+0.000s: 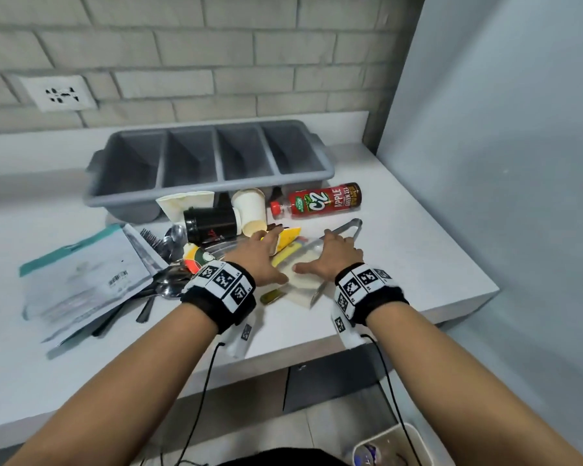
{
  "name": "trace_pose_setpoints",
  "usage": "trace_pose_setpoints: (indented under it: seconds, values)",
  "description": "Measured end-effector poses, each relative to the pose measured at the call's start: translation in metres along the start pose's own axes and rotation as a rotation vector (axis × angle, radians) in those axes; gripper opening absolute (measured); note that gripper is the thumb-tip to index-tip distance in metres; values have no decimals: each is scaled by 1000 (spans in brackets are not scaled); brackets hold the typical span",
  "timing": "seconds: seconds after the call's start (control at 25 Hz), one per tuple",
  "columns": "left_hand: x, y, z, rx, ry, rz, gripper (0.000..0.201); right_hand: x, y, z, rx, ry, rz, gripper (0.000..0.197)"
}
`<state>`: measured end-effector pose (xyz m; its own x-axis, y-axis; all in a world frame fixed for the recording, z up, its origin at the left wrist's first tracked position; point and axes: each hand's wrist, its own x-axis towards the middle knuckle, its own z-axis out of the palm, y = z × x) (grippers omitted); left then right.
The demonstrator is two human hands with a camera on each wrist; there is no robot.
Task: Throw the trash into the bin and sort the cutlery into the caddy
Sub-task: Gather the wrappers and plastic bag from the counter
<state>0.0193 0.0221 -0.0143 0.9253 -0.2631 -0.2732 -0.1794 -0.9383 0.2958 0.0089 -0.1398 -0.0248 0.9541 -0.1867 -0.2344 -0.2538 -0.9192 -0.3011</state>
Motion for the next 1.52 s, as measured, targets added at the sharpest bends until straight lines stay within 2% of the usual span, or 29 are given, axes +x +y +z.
trace_pose_setpoints:
  seconds: [0.08,0.32,0.44,0.52,0.64,0.8,0.96,1.04,1.16,1.36,1.52]
  values:
    - [4,-3,0,-43,-8,9,100,8,-5,3,-14,-29,52,92]
    - [6,-12,1,-148,45,6,68,17,-9,10,131,3,58,54]
    - [12,-13,-2,-157,79,-4,59,11,-13,10,-90,-14,59,55]
    - [14,-11,-4,-151,69,-13,57,10,-16,10,-128,-26,72,56]
    - [12,-9,-5,-188,96,-27,47,10,-21,7,-26,7,98,43]
    - [7,-17,-12,-355,244,-40,37,4,-25,1,167,115,47,24]
    - [-1,-25,-15,-519,386,-25,25,2,-20,-6,331,228,-50,24]
    - [-6,-25,-14,-550,450,-17,14,2,-17,-9,385,275,-78,33]
    - [-11,-25,-12,-626,545,28,19,2,-10,-13,448,358,-99,46]
    - [-17,-15,-12,-727,677,123,15,0,2,-30,690,471,-45,33]
    - [-20,0,-13,-797,669,199,18,-8,13,-52,915,621,-29,27]
